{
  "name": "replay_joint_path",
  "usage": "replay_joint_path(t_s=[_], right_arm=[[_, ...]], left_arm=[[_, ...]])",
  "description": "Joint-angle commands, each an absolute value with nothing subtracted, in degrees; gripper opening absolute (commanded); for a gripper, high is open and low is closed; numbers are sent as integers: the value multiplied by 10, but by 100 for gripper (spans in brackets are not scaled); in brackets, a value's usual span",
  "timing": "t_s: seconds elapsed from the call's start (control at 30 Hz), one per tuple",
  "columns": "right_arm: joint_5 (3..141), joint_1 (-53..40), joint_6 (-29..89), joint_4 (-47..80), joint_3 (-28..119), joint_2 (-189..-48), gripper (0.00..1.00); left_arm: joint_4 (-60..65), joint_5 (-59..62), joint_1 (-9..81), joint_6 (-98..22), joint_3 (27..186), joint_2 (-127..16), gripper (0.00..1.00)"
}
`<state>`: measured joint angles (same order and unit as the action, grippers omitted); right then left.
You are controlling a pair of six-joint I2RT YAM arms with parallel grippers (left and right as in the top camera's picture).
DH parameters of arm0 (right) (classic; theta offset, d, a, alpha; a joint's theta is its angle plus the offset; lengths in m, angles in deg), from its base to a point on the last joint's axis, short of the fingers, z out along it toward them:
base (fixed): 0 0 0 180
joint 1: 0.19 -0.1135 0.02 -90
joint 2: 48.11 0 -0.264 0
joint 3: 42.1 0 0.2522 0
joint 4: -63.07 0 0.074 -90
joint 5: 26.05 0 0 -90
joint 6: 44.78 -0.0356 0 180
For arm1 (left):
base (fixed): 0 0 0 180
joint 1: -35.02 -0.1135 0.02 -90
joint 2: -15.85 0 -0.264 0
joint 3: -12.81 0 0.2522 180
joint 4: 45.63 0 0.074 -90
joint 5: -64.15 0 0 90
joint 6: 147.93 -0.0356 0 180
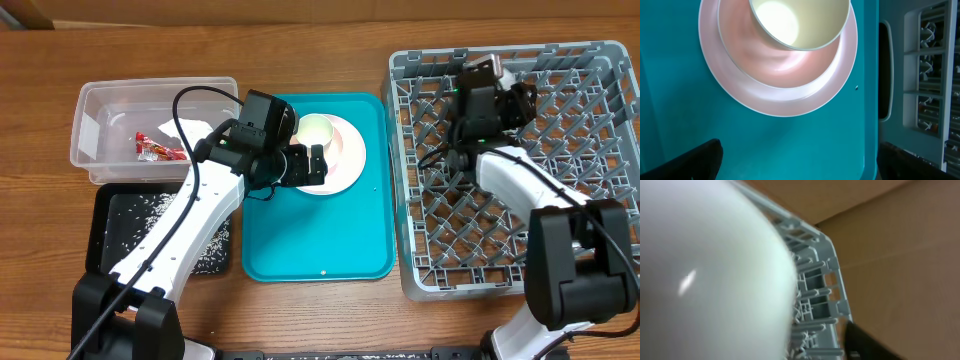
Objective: Sort waste into correct bins and load items into the dishwasher
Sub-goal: 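Lower the bowl upside down into the rack and open the right gripper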
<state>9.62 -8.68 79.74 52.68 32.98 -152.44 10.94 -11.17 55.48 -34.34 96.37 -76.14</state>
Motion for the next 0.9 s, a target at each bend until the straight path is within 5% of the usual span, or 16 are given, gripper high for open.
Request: replay_joint_path(t_s=[0.0, 0.2, 0.87], right_arm=[[68, -111, 798, 500, 328, -1528, 72], [68, -141, 797, 443, 328, -1528, 89], [287, -141, 680, 268, 329, -1360, 100]], left_arm=[[110, -117, 553, -348, 977, -750, 100], [109, -117, 553, -348, 977, -750, 100], [110, -117, 553, -348, 977, -750, 100]])
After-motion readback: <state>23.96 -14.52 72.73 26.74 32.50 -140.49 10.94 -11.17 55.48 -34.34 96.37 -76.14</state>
